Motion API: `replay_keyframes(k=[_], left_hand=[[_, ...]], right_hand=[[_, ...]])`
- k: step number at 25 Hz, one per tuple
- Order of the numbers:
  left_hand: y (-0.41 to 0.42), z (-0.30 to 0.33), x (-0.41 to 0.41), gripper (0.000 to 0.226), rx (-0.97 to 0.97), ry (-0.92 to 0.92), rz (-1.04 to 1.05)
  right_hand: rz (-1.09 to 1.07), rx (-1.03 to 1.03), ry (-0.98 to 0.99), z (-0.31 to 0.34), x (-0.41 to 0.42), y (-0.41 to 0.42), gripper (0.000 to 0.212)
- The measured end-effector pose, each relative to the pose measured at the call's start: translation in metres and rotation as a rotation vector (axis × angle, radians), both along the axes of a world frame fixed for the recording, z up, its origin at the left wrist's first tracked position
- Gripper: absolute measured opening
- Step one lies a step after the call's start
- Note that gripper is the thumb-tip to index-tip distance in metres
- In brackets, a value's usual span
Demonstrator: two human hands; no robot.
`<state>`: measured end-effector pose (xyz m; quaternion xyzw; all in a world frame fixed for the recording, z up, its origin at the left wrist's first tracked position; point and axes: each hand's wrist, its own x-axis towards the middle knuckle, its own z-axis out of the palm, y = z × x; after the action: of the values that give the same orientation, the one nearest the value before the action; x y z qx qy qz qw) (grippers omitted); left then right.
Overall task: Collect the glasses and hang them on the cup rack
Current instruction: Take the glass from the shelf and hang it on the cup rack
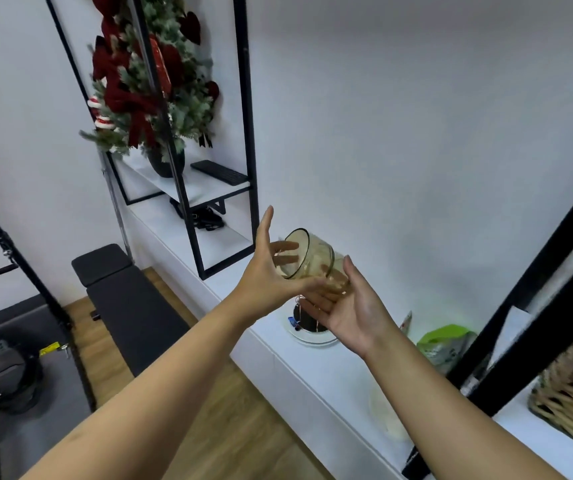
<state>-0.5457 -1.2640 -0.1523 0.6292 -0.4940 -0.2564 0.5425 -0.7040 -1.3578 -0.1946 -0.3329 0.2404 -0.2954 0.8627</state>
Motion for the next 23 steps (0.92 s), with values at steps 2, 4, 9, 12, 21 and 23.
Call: replay_keyframes(k=[2, 4, 9, 12, 21, 23], left_hand=[[-0.012, -0.007, 0.029, 0.139, 0.035, -0.014, -0.053], [-0.022, -0.02, 0.053, 0.136, 0.066, -0.009, -0.12], [-0.044, -0.062, 0.094, 0.13, 0.177, -0.002, -0.205], [-0.059, -0.084, 0.106, 0.121, 0.206, -0.041, -0.225], [-0.136, -0.168, 0.107, 0.092, 0.369, -0.046, -0.183], [-0.154, -0.19, 0.102, 0.088, 0.423, -0.01, -0.171]], right_hand=[[-0.111, 0.018, 0.003, -0.002, 0.02, -0.009, 0.058], [-0.211, 0.002, 0.024, -0.008, 0.033, -0.019, 0.052], [-0.425, -0.062, 0.207, -0.039, 0.034, -0.051, 0.037], [-0.489, -0.084, 0.32, -0.051, 0.038, -0.072, 0.042], [-0.521, -0.357, 0.77, -0.128, 0.068, -0.155, 0.063], [-0.469, -0.45, 0.872, -0.153, 0.067, -0.176, 0.073]])
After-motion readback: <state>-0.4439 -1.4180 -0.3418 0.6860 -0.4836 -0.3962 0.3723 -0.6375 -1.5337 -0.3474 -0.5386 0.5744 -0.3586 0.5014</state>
